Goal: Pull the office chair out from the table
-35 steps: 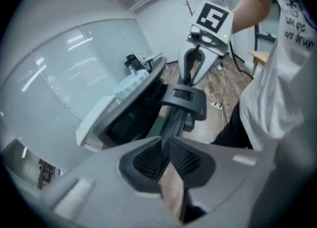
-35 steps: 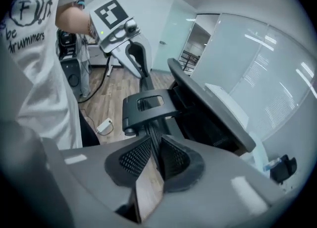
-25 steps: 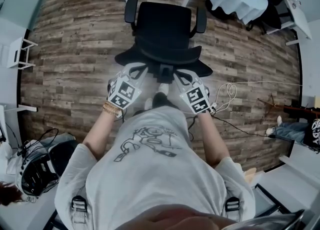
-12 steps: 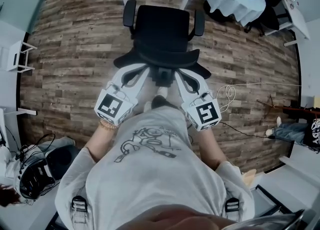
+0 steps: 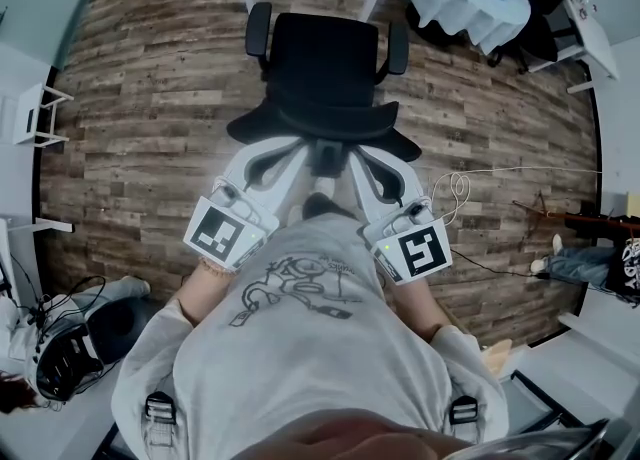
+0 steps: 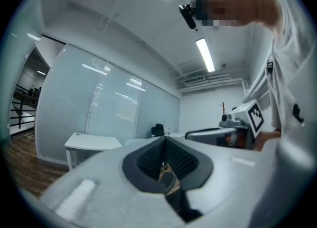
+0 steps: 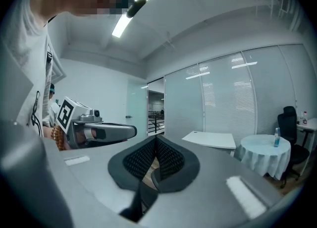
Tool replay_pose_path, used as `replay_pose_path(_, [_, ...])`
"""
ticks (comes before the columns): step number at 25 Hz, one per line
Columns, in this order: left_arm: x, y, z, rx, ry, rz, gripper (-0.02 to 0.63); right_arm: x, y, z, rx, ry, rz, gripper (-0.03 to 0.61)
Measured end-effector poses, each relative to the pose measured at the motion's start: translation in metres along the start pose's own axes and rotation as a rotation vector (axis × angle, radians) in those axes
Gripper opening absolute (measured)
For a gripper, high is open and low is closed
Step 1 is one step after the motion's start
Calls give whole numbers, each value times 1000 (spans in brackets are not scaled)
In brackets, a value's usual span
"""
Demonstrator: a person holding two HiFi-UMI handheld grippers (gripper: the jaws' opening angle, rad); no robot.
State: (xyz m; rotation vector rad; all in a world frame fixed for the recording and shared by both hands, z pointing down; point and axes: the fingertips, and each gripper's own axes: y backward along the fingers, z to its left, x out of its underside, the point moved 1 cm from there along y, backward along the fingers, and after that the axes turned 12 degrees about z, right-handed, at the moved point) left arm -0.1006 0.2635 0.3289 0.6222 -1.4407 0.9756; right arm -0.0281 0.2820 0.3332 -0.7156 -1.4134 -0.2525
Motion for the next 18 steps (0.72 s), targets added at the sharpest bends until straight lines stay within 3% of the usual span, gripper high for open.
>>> replay_pose_path(18, [-1,1,-2,6,3,0,4,-4,0,0,6,13,4,6])
